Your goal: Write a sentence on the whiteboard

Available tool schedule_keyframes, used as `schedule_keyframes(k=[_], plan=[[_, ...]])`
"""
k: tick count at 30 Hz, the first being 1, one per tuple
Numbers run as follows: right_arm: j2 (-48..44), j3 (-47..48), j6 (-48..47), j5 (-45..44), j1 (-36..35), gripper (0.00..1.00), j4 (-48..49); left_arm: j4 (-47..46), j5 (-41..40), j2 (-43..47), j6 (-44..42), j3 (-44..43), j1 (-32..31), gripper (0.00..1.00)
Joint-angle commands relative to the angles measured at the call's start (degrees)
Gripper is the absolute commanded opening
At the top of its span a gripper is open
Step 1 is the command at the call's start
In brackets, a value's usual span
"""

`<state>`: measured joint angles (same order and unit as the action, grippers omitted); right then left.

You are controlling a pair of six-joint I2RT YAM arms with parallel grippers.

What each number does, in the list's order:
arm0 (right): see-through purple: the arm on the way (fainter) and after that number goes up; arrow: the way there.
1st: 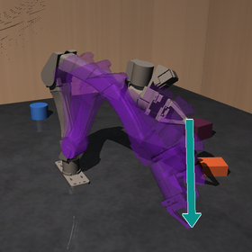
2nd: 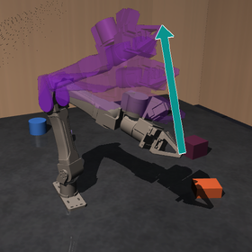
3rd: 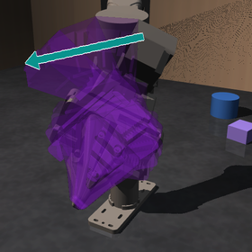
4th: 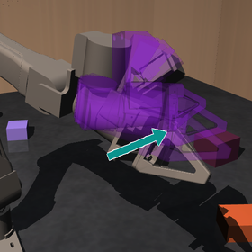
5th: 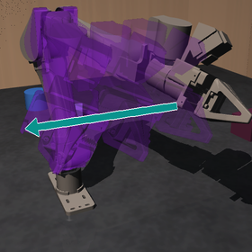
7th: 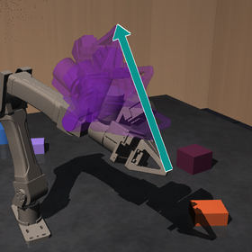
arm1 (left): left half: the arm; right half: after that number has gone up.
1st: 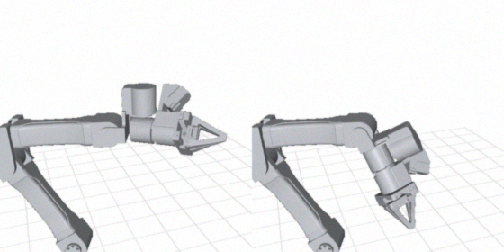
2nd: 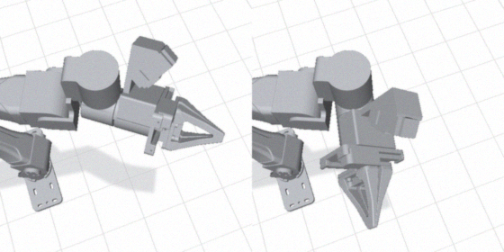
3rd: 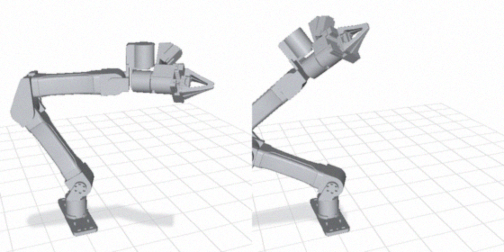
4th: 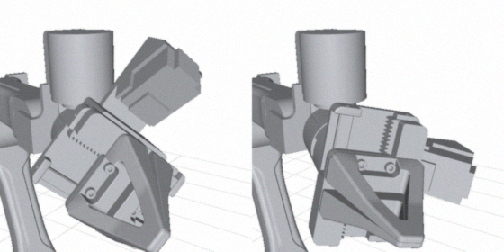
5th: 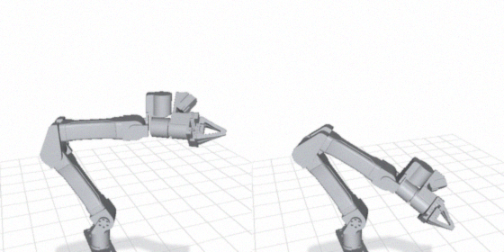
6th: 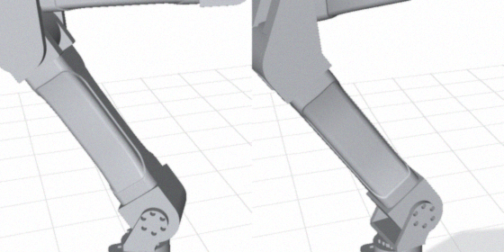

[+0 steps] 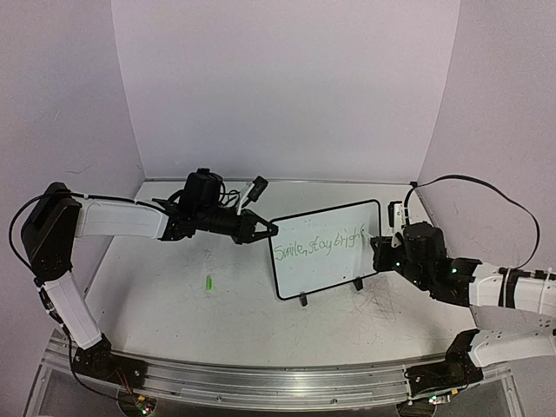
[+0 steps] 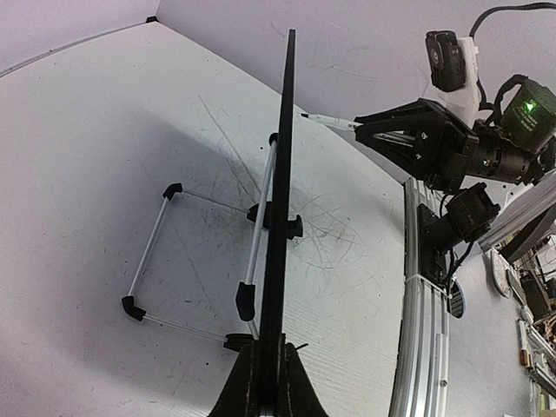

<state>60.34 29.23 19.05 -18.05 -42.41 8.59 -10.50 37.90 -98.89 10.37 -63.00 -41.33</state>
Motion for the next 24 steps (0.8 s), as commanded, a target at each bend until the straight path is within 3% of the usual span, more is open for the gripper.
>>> schedule_keyframes(k=[1, 18, 24], plan=[[0.43, 1.05, -2.38, 0.19, 0.18, 0.00, 2.89, 2.33, -0.58, 1.60, -2.55, -1.20, -0.59, 0.00], [4.02, 1.92, -3.02, -0.86, 0.31, 0.00, 5.04, 2.39, -0.50, 1.85, -2.64, -1.16, -0.59, 0.00], [4.19, 2.80, -0.31, -5.38, 0.31, 0.00, 2.13, 2.38, -0.71, 1.85, -2.64, -1.09, -0.59, 0.00]])
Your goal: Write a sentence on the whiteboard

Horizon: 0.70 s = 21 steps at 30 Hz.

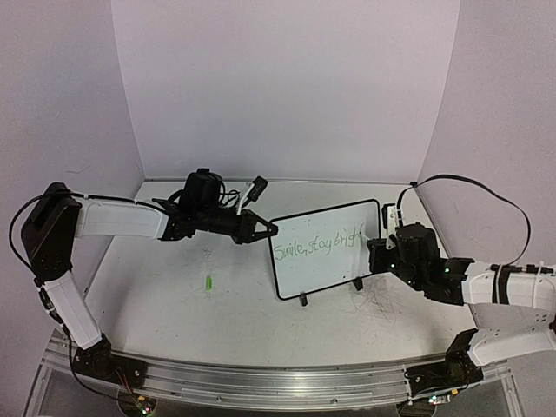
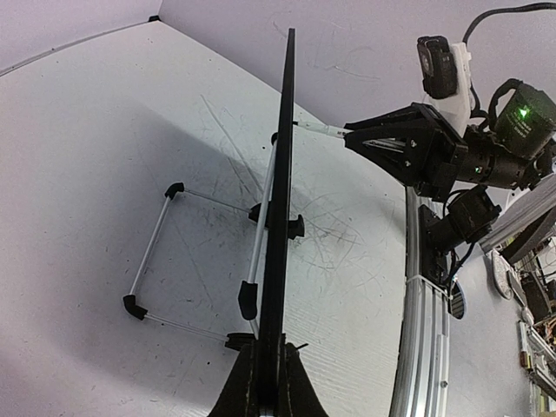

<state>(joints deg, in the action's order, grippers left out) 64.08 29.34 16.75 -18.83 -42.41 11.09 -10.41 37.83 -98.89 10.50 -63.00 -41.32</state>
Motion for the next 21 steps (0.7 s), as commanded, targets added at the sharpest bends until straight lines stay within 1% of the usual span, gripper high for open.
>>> schedule_keyframes(k=[1, 4, 6, 12, 21], plan=[[-0.68, 2.33, 2.41, -4.77, 0.29, 0.00, -0.82, 2.30, -0.64, 1.82, -2.74, -1.07, -0.60, 0.00], [-5.96, 0.05, 3.09, -4.37, 0.31, 0.00, -1.06, 2.33, -0.69, 1.82, -2.78, -1.07, -0.60, 0.00], [-7.58, -0.28, 3.17, -4.64, 0.39, 0.00, -2.39, 2.33, -0.70, 1.77, -2.81, -1.16, -0.60, 0.00], [-3.59, 0.32, 3.20, -0.23, 2.65, 0.00, -2.97, 2.33, -0.75, 1.81, -2.79, -1.05, -0.61, 0.00], [-4.40, 0.23, 1.29, 0.62, 2.92, 0.00, 0.05, 2.30, -0.52, 1.64, -2.85, -1.23, -0.61, 0.00]])
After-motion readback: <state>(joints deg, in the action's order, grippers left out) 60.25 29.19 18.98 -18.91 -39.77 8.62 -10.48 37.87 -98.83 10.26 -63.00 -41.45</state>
